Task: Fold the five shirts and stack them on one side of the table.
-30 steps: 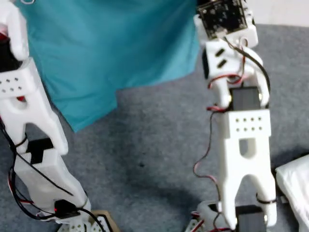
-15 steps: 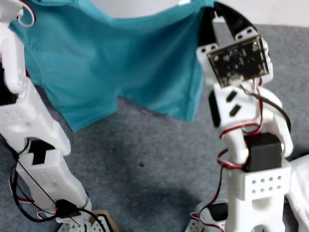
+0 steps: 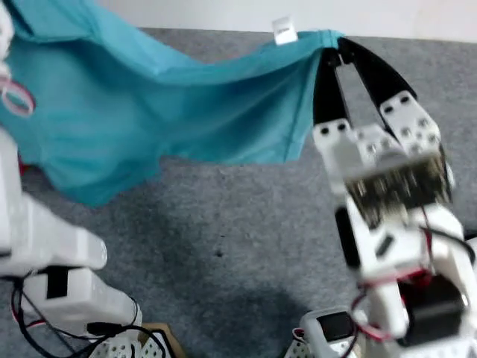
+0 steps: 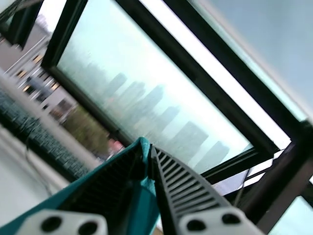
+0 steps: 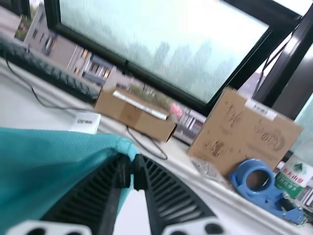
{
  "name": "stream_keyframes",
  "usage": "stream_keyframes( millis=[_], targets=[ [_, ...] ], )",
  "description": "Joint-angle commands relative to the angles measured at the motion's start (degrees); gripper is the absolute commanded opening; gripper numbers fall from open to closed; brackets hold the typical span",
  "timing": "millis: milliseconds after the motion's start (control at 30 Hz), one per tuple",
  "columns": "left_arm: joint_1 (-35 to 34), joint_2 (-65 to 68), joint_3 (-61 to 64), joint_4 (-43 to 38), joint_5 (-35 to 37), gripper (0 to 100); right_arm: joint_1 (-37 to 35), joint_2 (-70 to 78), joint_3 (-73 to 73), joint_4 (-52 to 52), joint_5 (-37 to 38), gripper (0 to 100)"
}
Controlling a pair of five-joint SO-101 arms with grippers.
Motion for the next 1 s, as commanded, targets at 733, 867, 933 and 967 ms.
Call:
stream_keyframes(
  millis=[733, 867, 933, 967],
  targets=[
    [0.7, -6.1, 5.1, 13.8, 0.4, 1, -1.5, -9.2, -0.1, 19.5, -3.9, 0.7],
    [0.5, -1.6, 7.7, 14.6, 0.4, 1, -1.5, -5.8, 1.9, 20.2, -3.9, 0.7],
    [-1.1, 1.5, 8.9, 14.2, 0.4, 1, -1.5, -2.8, 3.1, 19.9, -3.9, 0.7],
    [-1.5, 3.5, 9.3, 14.2, 0.4, 1, -1.5, -1.0, 3.5, 19.7, -3.9, 0.7]
  ],
)
